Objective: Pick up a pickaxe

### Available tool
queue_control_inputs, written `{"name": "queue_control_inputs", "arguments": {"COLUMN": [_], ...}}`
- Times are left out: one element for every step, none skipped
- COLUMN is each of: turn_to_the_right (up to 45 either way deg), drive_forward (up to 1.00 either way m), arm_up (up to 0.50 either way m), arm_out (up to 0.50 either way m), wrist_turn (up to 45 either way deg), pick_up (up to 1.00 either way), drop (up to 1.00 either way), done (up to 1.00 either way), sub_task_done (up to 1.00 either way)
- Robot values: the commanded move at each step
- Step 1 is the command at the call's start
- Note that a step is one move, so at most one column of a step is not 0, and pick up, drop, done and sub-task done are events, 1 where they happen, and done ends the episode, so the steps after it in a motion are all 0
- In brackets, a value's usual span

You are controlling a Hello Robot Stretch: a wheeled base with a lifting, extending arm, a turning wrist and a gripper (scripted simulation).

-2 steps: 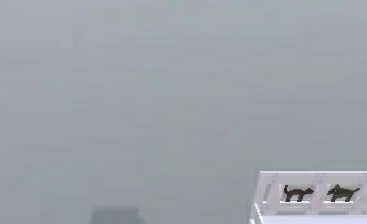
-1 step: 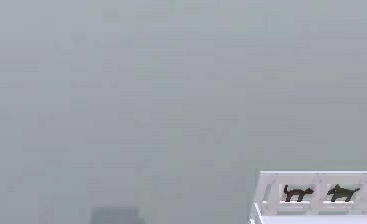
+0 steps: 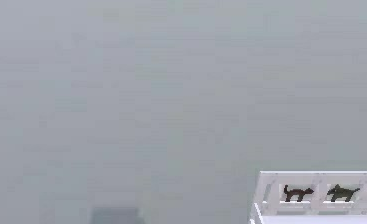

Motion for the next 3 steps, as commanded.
{"name": "queue_control_inputs", "arguments": {"turn_to_the_right": [0.0, 0.0, 0.0], "drive_forward": [0.00, 0.00, 0.00], "arm_up": [-0.32, 0.00, 0.10], "arm_out": [0.00, 0.00, 0.00], "wrist_turn": [0.0, 0.0, 0.0], "pick_up": [0.00, 1.00, 0.00], "drop": [0.00, 0.00, 0.00], "done": [0.00, 0.00, 0.00], "sub_task_done": [0.00, 0.00, 0.00]}}
